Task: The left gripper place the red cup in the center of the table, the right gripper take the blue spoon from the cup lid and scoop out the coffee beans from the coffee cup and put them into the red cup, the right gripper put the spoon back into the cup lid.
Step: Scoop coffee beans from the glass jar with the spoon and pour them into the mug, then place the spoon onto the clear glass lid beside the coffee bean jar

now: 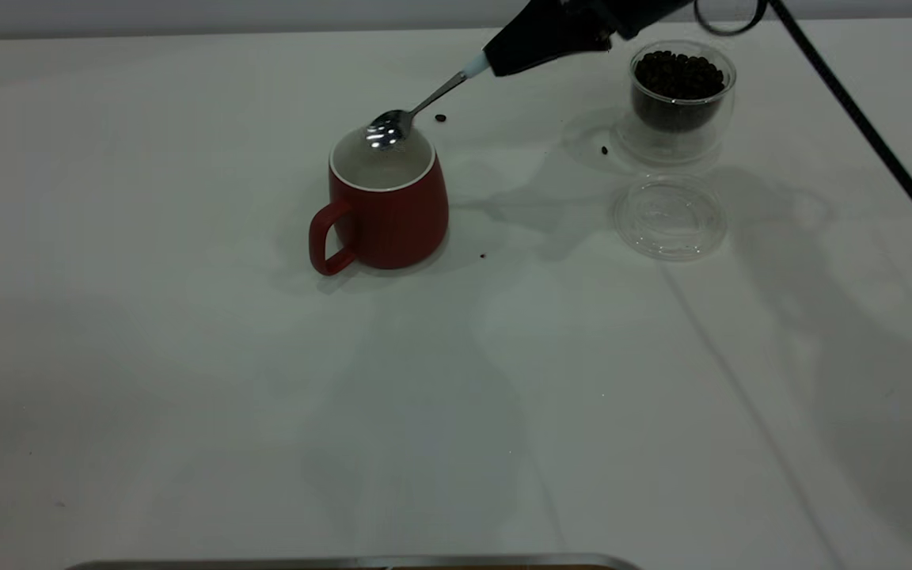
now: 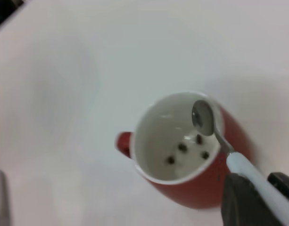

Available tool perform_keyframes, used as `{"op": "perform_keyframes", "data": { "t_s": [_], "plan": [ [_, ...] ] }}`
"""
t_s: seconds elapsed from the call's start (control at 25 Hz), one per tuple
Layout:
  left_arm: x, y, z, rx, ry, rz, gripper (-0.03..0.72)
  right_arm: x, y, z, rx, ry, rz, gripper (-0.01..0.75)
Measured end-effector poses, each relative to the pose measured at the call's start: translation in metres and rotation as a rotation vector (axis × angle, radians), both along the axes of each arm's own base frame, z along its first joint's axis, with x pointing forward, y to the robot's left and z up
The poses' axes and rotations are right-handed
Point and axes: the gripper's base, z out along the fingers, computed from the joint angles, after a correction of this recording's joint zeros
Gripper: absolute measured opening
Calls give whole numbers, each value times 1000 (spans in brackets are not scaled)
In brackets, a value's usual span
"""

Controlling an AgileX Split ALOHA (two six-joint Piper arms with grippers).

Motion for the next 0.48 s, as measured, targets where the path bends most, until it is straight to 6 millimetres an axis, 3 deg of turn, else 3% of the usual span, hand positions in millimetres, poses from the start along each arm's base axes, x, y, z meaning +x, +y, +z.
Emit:
{"op": "perform_keyframes", "data": {
  "t_s": [0.24,0.36,0.48],
  "plan": [
    [0,0,0,0,0,0,587,-7,0,42,-82,-21,21,103],
    [0,0,0,0,0,0,587,-17,-5,88,-113,-39,40,103],
    [0,0,0,0,0,0,587,-33,-15,152,-145,-99,10,103]
  ]
}}
